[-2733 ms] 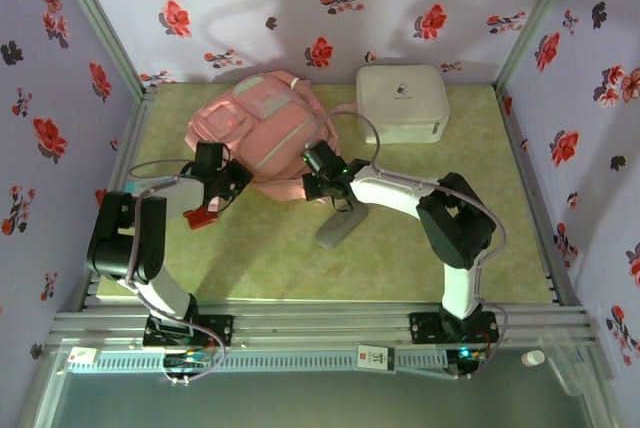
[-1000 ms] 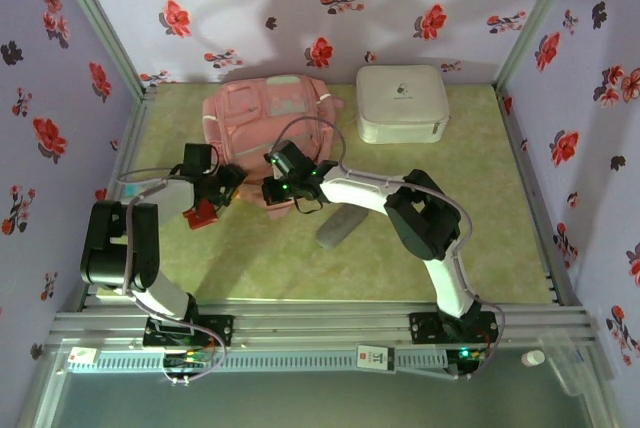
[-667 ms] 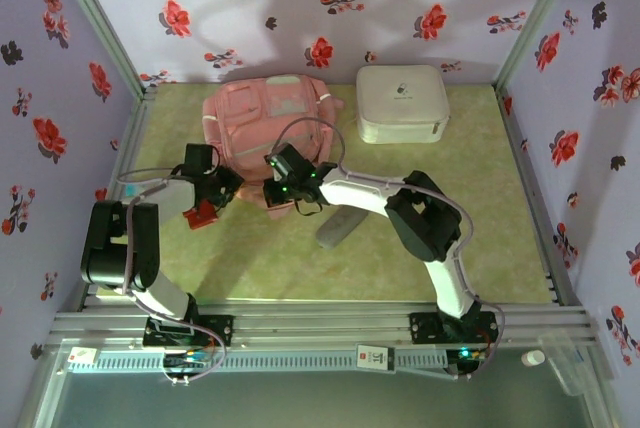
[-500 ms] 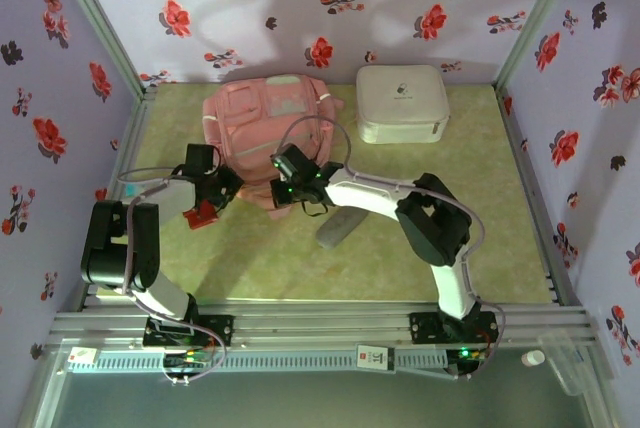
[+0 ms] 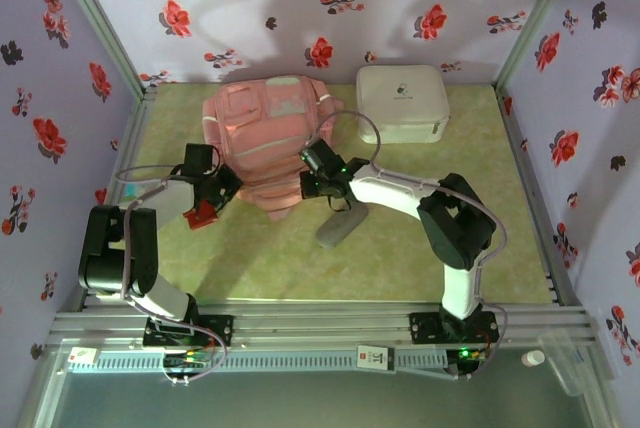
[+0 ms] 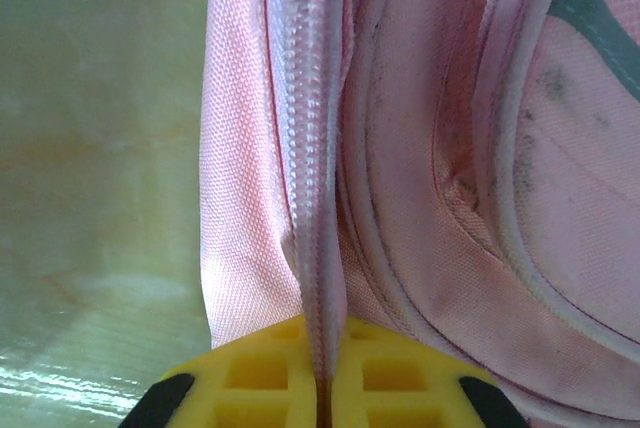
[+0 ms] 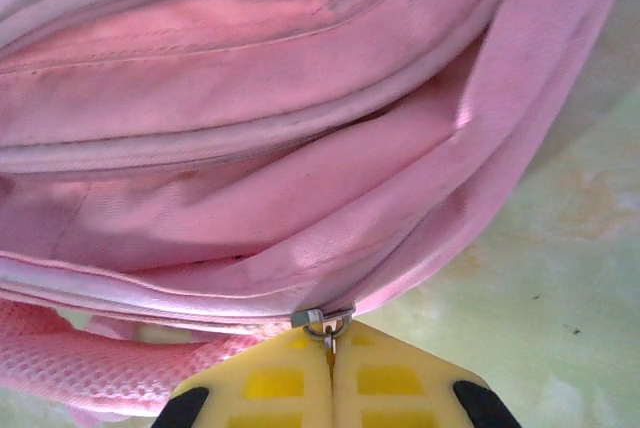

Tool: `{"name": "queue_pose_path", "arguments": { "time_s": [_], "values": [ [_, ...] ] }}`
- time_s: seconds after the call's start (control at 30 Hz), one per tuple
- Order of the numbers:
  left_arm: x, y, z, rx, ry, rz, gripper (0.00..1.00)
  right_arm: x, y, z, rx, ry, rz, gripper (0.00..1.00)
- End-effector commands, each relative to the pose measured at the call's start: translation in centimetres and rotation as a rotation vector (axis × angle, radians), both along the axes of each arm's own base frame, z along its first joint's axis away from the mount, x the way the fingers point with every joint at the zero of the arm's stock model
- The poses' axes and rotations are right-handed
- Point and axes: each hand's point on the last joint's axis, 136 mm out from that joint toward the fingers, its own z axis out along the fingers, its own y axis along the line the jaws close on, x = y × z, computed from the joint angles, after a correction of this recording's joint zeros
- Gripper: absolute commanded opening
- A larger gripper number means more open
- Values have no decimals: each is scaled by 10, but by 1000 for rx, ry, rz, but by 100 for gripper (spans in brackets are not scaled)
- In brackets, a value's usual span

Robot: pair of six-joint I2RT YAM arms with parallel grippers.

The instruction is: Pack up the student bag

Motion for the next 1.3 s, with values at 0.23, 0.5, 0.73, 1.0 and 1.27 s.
{"name": "queue_pose_path", "arguments": {
  "time_s": [0.23, 0.5, 0.73, 1.0, 1.27],
  "values": [
    [-12, 7, 46, 198, -89, -204, 37, -7, 15, 31, 108, -28, 144, 0],
    [-20, -51, 77, 341, -247, -609, 61, -18, 32, 59, 224, -37, 237, 0],
    [-28, -105, 89, 473, -479, -973, 61, -24, 29, 61, 242, -28, 248, 0],
    [-22, -116, 79, 550, -535, -1179, 60, -24, 30, 63, 269, -21, 248, 0],
    [-22, -121, 56, 549, -492, -1289, 54, -25, 31, 66, 298, -22, 246, 0]
  ]
}}
